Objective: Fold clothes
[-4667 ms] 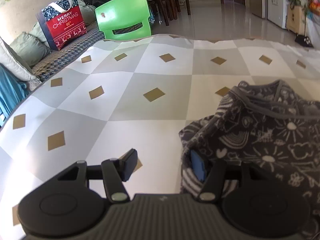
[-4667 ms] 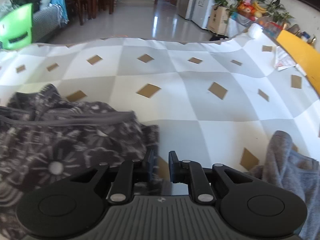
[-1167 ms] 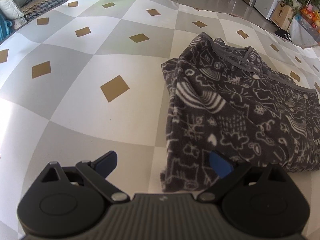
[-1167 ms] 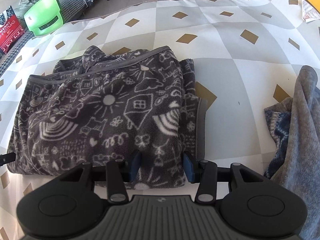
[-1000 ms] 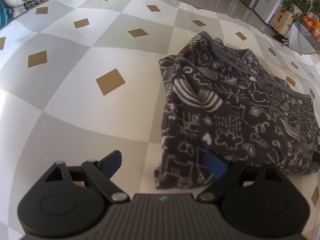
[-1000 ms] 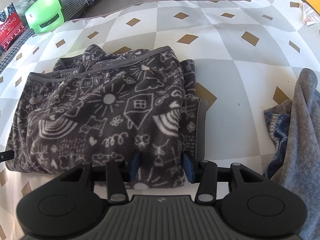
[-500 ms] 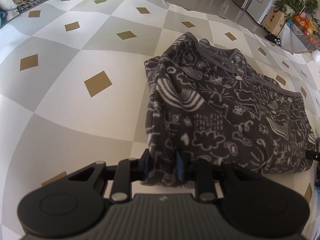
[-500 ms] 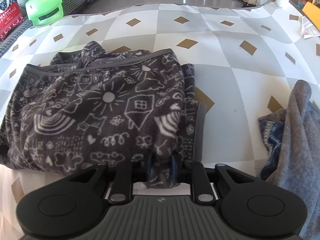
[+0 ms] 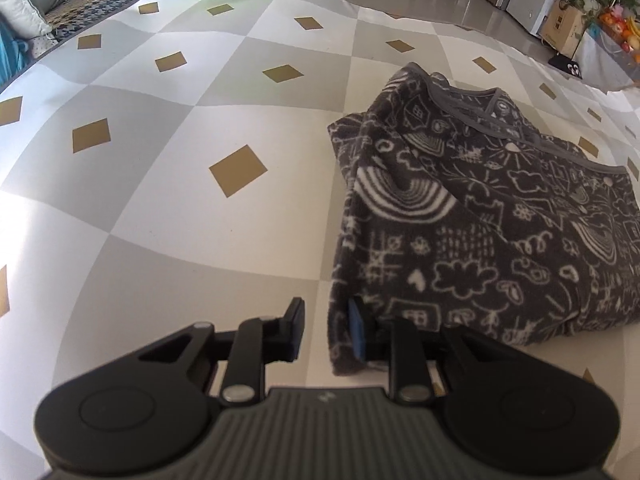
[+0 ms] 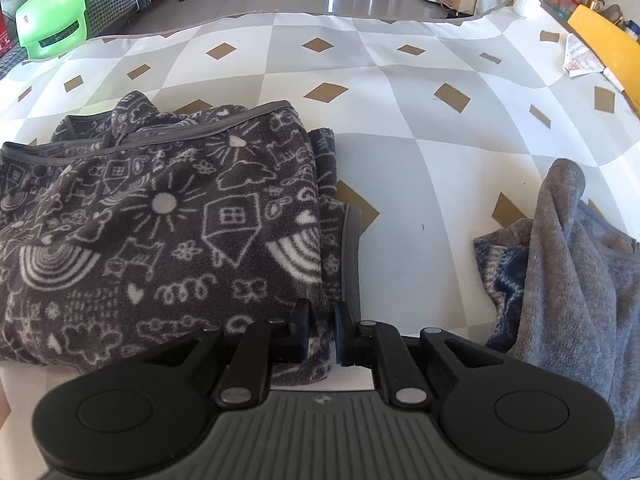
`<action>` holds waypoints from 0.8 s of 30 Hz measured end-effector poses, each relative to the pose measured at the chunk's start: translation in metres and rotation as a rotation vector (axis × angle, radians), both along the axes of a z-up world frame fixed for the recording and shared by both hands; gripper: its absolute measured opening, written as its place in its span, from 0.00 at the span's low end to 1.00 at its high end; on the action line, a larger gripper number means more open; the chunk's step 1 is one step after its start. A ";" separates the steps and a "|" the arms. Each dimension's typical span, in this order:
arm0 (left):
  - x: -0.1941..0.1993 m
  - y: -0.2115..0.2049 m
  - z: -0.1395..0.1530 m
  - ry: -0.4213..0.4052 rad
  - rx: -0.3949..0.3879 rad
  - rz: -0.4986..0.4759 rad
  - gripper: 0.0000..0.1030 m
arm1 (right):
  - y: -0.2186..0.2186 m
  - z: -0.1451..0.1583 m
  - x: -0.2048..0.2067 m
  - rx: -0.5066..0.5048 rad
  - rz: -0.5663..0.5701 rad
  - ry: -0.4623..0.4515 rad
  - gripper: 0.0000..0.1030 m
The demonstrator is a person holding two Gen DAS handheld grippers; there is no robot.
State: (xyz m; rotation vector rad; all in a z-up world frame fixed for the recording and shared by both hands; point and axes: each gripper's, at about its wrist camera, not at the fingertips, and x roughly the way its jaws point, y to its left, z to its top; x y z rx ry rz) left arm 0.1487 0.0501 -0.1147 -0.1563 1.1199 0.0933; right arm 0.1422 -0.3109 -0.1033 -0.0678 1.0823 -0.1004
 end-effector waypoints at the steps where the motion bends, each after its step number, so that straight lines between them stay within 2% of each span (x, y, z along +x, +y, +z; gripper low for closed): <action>1: 0.000 0.000 0.003 -0.008 0.017 0.000 0.21 | 0.003 0.001 -0.001 -0.034 -0.001 -0.008 0.09; 2: 0.000 -0.001 0.007 -0.020 0.037 0.000 0.21 | 0.005 0.003 -0.002 -0.064 -0.005 -0.014 0.09; 4: 0.001 0.000 0.018 -0.057 0.044 0.001 0.21 | 0.005 0.007 -0.002 -0.055 -0.015 -0.020 0.09; 9: 0.005 -0.005 0.042 -0.126 -0.019 0.012 0.26 | -0.002 0.025 -0.003 -0.033 -0.047 -0.056 0.09; 12: 0.008 -0.022 0.045 -0.144 -0.032 -0.014 0.30 | -0.004 0.035 -0.004 0.033 -0.047 -0.084 0.09; 18: 0.015 -0.065 0.028 -0.129 -0.050 -0.091 0.33 | 0.025 0.033 -0.011 0.199 0.089 -0.073 0.14; 20: 0.016 -0.076 0.022 -0.127 -0.041 -0.120 0.38 | 0.037 0.028 -0.014 0.237 0.130 -0.062 0.17; 21: 0.016 -0.081 0.018 -0.124 -0.035 -0.130 0.40 | 0.042 0.025 -0.015 0.238 0.146 -0.055 0.18; 24: 0.017 -0.084 0.000 -0.079 -0.015 -0.151 0.40 | 0.053 0.005 -0.011 0.140 0.163 0.002 0.18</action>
